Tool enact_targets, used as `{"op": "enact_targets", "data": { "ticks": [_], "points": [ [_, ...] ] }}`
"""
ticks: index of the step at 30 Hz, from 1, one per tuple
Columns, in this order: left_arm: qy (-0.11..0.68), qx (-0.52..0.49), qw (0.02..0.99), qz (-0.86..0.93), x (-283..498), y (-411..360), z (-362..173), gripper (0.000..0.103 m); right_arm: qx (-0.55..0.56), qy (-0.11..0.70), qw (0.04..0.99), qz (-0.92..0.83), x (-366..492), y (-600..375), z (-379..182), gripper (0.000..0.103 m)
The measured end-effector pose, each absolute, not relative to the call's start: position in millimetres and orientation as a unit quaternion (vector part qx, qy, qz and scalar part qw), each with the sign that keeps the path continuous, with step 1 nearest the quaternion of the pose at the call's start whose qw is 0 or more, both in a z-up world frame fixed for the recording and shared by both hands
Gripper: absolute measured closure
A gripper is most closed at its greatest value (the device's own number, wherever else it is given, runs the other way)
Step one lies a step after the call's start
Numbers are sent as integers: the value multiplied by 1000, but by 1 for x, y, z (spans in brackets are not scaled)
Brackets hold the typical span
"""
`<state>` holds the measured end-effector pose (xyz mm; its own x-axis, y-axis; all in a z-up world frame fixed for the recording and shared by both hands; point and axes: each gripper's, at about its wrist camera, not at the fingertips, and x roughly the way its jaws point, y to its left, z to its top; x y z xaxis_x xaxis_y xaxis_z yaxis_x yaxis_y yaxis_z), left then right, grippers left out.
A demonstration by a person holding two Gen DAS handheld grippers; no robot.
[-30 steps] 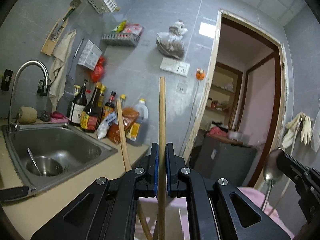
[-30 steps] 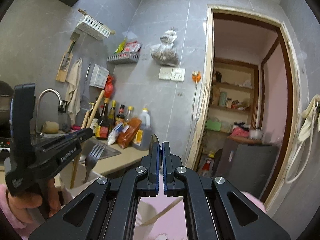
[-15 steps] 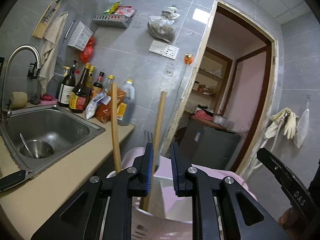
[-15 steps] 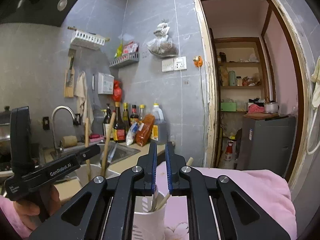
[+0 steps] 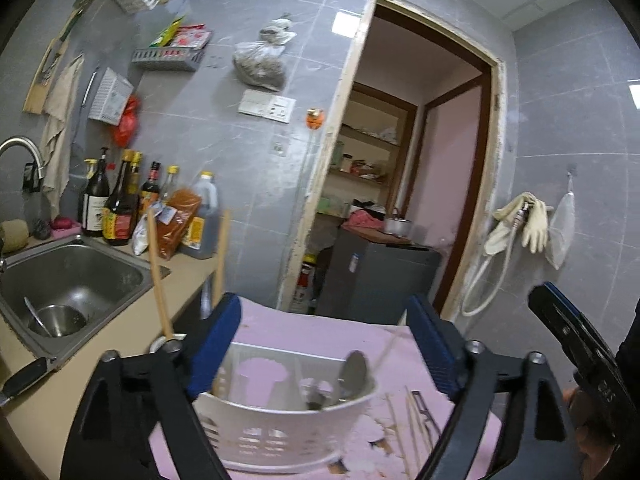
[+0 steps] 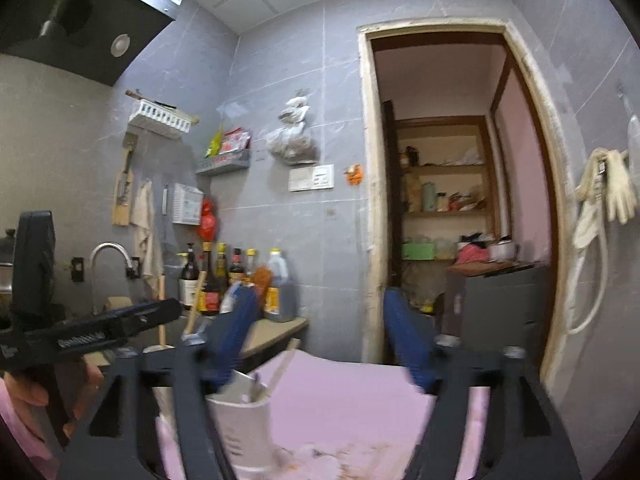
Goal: Organize utensils
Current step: 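Move both tools back over the remaining chopsticks and peeler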
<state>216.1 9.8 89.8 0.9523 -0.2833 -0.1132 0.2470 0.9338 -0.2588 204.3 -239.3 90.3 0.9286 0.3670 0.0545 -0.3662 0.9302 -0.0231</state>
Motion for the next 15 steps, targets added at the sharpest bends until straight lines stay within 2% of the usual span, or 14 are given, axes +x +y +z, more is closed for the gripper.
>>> {"op": "enact_targets", "data": {
  "ticks": [3,5,15],
  "points": [
    [62,-115,981,-141,207,-5,92,7,-16,-37,986,161,191,-256,90,10],
    [59,-107,982,-147,202,-16,92,5,-22,-37,988,146,184,-267,88,0],
    [96,-68,976,-182,193,-68,72,4,-23,-15,994,111,170,-310,75,0]
  ]
}}
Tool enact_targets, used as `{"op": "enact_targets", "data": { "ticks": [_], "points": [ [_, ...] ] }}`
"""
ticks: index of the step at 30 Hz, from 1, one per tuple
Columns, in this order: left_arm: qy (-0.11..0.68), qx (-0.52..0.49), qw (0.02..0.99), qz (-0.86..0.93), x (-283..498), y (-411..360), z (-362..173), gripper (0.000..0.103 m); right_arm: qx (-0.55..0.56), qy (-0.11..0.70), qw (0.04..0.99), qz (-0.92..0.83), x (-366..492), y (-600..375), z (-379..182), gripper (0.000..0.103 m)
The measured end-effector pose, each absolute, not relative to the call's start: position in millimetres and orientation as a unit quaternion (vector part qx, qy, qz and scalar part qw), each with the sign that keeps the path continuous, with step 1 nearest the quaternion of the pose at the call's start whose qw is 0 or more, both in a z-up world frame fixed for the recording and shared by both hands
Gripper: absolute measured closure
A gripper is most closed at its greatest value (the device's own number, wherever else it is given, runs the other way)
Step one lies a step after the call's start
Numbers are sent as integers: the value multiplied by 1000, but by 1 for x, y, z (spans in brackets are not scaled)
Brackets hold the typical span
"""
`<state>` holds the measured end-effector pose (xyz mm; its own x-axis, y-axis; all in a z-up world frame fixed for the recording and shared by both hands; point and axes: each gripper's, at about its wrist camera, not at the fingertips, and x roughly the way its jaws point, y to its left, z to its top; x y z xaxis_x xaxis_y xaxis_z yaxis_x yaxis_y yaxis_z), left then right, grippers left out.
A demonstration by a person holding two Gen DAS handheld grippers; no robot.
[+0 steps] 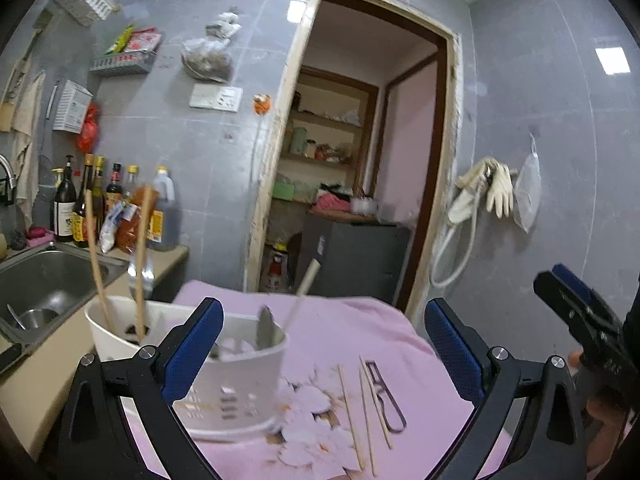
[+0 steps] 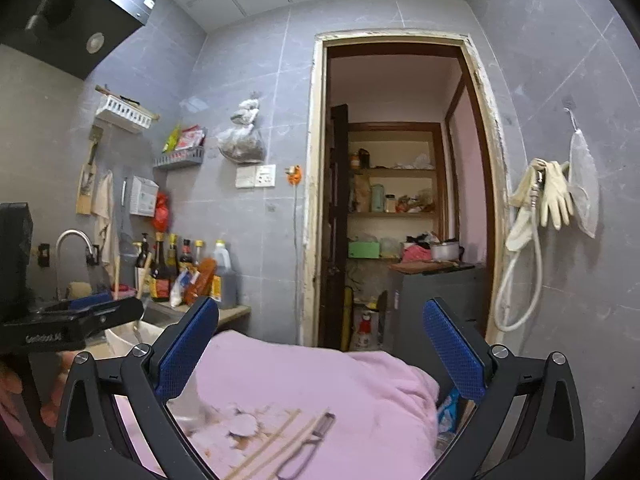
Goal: Organize utensils
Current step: 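Move both tools back over the remaining chopsticks and peeler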
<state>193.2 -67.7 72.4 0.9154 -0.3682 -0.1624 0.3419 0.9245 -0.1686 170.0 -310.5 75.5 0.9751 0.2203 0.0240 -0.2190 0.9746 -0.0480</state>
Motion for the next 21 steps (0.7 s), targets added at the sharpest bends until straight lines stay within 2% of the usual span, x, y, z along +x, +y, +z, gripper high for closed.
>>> {"op": "enact_targets", "data": {
  "ticks": [7,15,18,20,21],
  "points": [
    [171,-45,963,-203,202,-101,42,4,-15,33,995,98,180,-331,58,0],
    [255,-25,944,-206,222,-123,15,5,-8,123,987,107,208,-344,36,0],
    [273,-17,939,-209,229,-128,10,6,-1,162,980,118,221,-346,28,7],
    [287,-12,934,-212,234,-131,6,11,-2,186,975,122,230,-346,23,19],
    [297,-9,930,-216,238,-133,4,19,-3,202,971,126,236,-345,20,20]
  ]
}}
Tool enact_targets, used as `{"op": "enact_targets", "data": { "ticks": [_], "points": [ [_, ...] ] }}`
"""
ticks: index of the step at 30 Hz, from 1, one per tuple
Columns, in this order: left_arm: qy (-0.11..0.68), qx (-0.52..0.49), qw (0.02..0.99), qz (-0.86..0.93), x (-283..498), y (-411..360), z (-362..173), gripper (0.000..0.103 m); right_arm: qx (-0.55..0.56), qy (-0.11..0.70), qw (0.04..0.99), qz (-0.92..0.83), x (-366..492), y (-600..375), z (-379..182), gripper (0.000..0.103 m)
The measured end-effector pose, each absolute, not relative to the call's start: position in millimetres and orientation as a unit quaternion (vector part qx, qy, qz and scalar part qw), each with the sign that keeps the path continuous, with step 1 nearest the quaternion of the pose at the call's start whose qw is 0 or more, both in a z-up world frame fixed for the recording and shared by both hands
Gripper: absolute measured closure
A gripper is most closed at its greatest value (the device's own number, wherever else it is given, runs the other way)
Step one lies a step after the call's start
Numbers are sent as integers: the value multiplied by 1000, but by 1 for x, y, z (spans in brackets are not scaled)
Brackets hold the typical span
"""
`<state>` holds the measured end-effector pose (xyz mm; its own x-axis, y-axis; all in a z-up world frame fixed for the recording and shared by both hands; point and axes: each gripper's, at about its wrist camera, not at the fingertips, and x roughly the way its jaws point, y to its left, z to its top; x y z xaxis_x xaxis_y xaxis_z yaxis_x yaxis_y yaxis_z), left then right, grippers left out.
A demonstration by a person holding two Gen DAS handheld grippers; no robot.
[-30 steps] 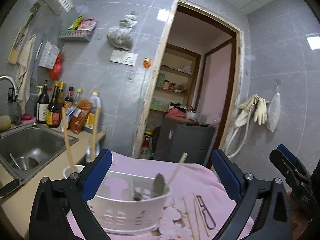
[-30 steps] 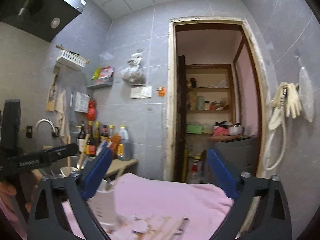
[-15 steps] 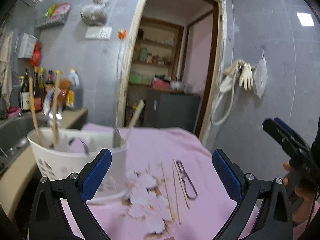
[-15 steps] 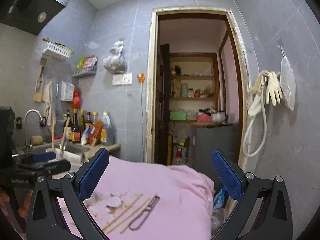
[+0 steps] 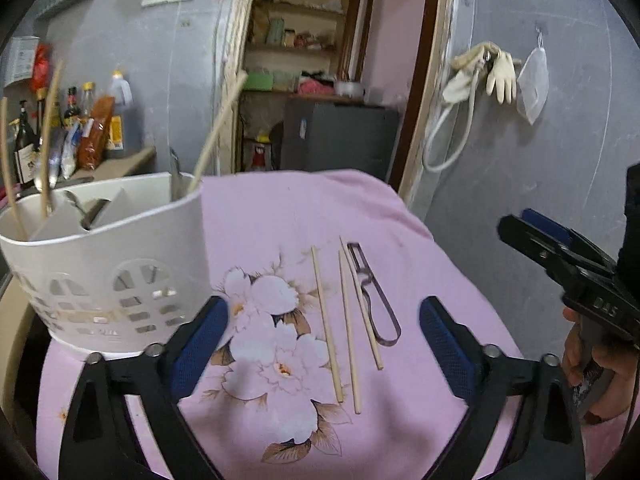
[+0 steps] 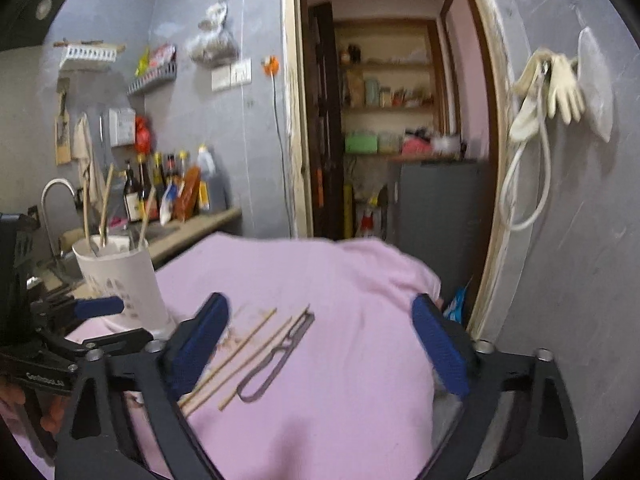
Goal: Organize utensils
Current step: 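Move both tools back over the remaining chopsticks and peeler, then grasp a wooden chopstick with the left tool while the right tool grasps the metal peeler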
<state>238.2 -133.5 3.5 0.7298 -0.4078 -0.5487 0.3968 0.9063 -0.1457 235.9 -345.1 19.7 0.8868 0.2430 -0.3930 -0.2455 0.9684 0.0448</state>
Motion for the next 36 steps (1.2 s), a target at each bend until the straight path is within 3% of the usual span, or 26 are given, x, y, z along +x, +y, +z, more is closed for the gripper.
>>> {"op": "enact_targets", "data": {
  "ticks": [4,10,22,36],
  "points": [
    [333,-3,916,-223,252,-140,-8,44,2,245,959,143,254,-344,12,33],
    [380,2,895,-232,278,-147,-23,70,4,302,939,163,282,-337,-2,52],
    [454,-4,861,-227,319,-147,-45,85,-3,395,902,176,339,-314,-34,76],
    [467,-15,853,-234,334,-149,-48,89,25,471,860,196,379,-313,-58,77]
  ]
}}
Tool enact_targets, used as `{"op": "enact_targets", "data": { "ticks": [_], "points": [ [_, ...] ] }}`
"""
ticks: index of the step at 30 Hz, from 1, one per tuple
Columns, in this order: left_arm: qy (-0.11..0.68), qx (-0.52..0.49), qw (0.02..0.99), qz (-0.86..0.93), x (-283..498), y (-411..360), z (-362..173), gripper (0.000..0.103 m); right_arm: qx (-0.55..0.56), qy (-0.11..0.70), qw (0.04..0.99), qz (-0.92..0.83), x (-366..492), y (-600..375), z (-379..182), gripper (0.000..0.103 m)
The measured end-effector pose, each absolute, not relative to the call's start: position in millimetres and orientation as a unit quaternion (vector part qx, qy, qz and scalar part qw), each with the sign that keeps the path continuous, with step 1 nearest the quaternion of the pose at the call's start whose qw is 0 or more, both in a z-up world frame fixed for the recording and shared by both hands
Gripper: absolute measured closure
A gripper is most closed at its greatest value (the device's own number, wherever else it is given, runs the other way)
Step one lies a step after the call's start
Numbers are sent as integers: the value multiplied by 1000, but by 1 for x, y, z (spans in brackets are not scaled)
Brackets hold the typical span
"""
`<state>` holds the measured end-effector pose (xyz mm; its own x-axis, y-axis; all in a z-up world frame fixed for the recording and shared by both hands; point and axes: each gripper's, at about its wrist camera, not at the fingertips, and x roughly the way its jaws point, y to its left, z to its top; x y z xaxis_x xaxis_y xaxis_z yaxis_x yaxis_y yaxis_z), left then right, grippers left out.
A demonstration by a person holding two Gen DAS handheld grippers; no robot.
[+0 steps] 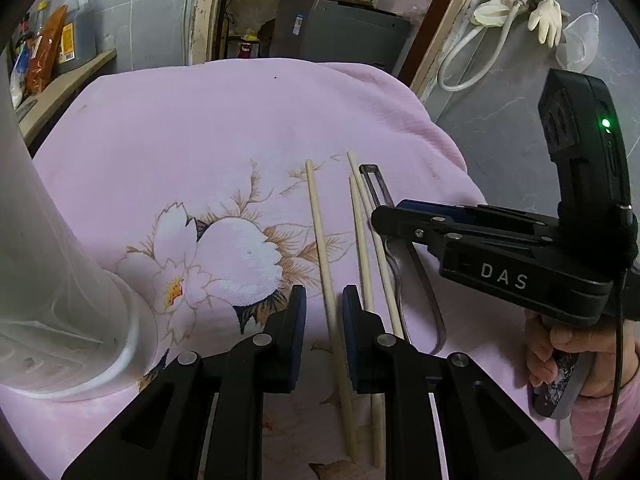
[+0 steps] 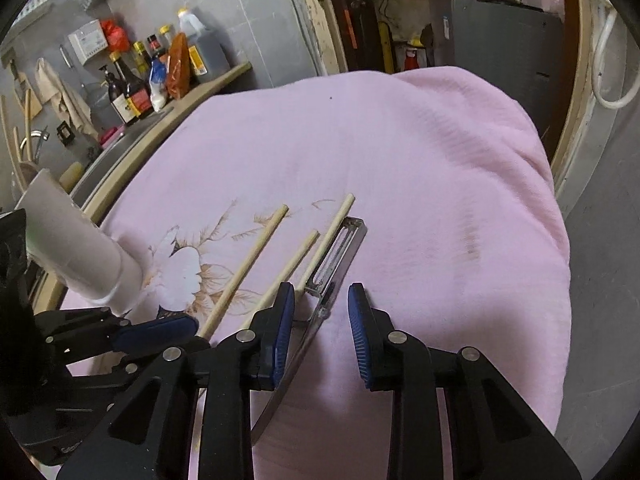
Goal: Organize utensils
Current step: 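Grasp a wooden chopstick with the left tool while the right tool grasps the metal peeler, then lift the chopstick with the left tool while the right tool lifts the peeler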
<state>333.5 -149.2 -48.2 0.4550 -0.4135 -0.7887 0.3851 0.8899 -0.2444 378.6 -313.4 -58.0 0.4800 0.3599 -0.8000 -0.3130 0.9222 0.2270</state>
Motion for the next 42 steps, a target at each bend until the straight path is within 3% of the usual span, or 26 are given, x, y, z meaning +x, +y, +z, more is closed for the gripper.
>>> {"op": "enact_targets", "data": {
  "ticks": [3,5,8,20,26,33,36,37,42],
  "points": [
    [469,-7,853,-228,333,-151,-49,98,42,478,854,201,382,-318,-59,81],
    [471,-2,853,-225,333,-152,-49,99,57,485,848,207,382,-321,-58,89],
    [474,-3,852,-222,330,-154,-50,100,65,488,844,212,375,-324,-58,90],
    [500,14,838,-218,308,-145,-45,100,21,506,835,215,344,-317,-48,91],
    [499,35,837,-219,318,-155,-47,100,13,513,835,198,359,-310,-52,81],
    [503,34,835,-222,328,-158,-52,99,11,519,832,197,371,-305,-54,76],
    [506,26,833,-221,328,-157,-52,100,6,517,834,192,370,-302,-55,78],
    [507,22,833,-220,328,-156,-51,100,2,515,836,192,368,-300,-55,84],
    [495,3,841,-220,318,-150,-49,100,28,507,840,192,361,-305,-54,87]
  ]
}}
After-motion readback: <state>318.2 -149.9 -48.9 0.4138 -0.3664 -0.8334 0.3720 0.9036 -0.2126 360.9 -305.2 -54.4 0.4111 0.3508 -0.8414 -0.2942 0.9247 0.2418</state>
